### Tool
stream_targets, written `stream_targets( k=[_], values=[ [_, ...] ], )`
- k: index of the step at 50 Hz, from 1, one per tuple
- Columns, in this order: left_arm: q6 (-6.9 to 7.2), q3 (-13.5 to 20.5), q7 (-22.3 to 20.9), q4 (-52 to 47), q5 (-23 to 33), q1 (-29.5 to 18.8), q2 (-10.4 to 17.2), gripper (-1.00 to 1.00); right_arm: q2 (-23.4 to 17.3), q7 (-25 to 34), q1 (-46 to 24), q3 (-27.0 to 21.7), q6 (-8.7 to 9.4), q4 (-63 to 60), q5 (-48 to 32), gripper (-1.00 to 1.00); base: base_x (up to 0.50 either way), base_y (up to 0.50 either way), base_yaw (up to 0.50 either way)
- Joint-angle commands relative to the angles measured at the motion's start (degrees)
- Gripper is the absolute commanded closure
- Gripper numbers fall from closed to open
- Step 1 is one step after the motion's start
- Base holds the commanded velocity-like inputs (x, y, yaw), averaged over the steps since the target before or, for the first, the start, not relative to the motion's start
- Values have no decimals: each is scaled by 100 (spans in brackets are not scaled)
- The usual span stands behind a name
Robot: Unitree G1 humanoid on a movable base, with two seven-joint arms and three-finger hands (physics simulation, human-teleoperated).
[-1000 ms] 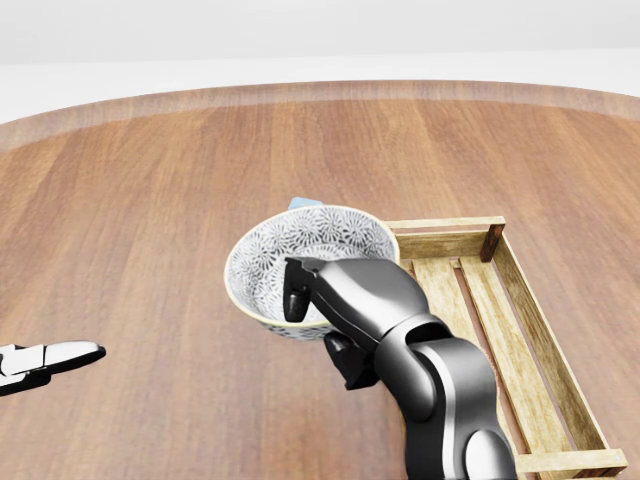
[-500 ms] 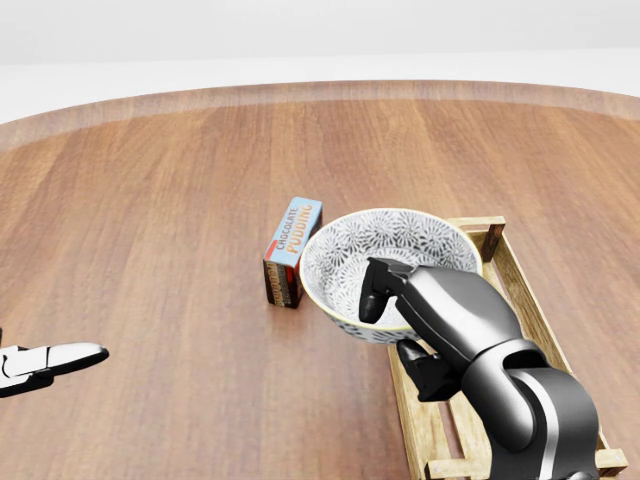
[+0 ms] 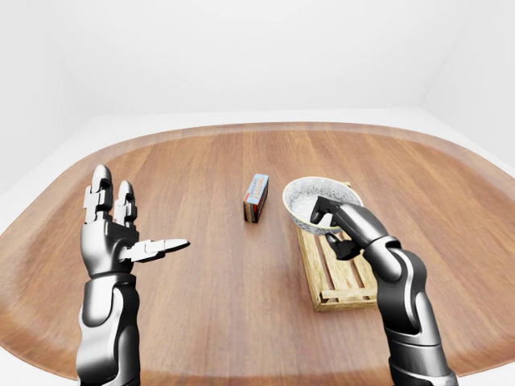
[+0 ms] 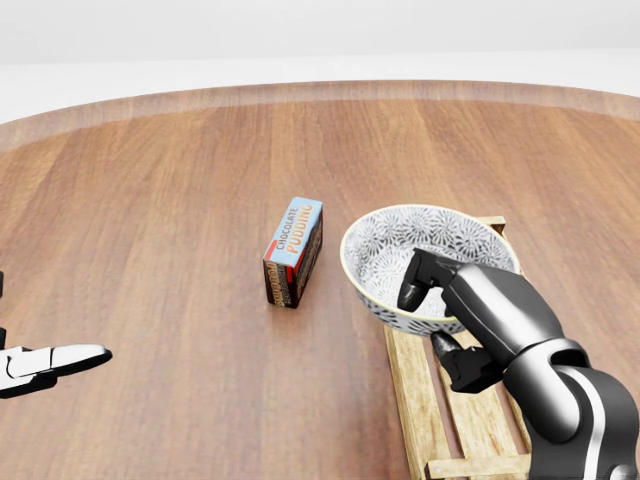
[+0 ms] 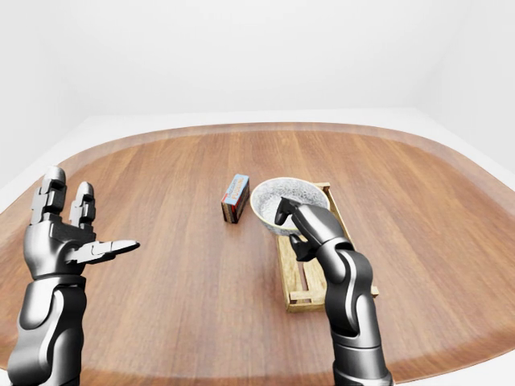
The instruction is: Pick up the bowl on the left and put it in the tray.
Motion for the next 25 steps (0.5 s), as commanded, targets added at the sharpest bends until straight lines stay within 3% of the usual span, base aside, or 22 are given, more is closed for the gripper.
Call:
stream_targets(
  k=[1,25],
  values=[
    [0,-28,8,21,21,-9,-7,-100,-248,-516,-309,-202,0,513,189,100,0,0,0],
    [0,-53,5,37,43,-12,-8,-100,-719,-1903,-1410,-238,0,3014,1211,100,0,0,0]
  ],
)
